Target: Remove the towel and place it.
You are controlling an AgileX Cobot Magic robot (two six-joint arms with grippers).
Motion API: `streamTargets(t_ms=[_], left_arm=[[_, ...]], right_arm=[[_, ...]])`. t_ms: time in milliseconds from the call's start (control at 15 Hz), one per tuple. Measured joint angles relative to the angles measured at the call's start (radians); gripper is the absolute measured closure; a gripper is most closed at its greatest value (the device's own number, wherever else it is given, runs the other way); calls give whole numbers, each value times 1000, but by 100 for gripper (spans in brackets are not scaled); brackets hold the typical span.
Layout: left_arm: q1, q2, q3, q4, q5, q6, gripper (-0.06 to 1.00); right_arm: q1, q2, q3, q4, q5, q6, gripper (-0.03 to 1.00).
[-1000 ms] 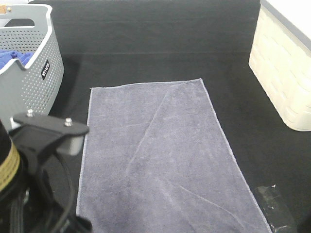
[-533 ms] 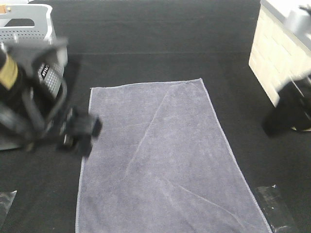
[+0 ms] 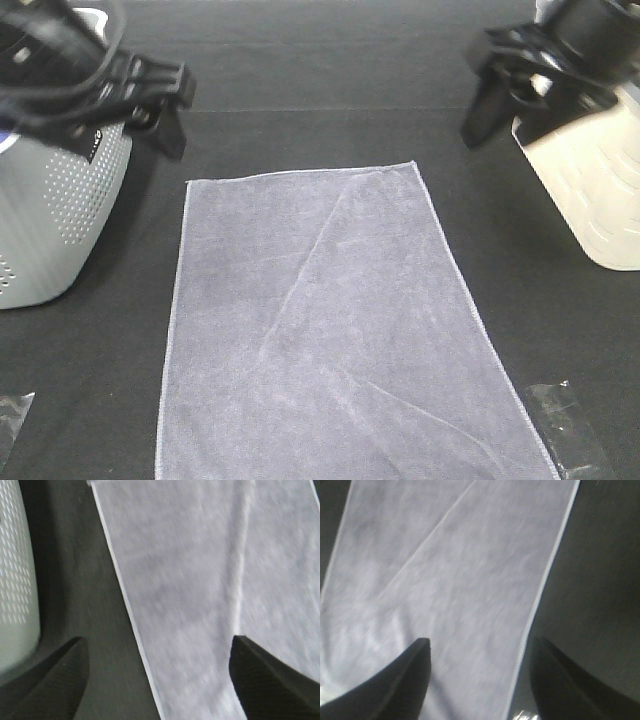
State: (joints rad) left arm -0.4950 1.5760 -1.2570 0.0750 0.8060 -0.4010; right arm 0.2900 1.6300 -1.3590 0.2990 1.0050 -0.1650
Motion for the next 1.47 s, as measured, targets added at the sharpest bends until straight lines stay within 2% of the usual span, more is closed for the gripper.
streamTargets(t_ms=[267,533,667,867,1000,1200,1467], left_arm=[[49,242,-239,4,0,72,21],[52,484,-490,5,9,98,21],[53,612,-644,5,44,101,21],[53,747,-805,29,102,102,21],[53,807,-869,43,127,102,21],[53,842,-891,81,145,106,21],[53,842,-893,96,162,117,21]], right_arm=[[0,220,-222,-93,-7,0,48],[0,451,-441,-103,-20,0,51],[0,597,-572,-138,-24,9,51],[0,752,-719,-203,-35,48,51],[0,833,-799,-209,-46,49,51],[0,931,-886,-235,-95,71,51],[0,980,-900,-263,-151,99,53]])
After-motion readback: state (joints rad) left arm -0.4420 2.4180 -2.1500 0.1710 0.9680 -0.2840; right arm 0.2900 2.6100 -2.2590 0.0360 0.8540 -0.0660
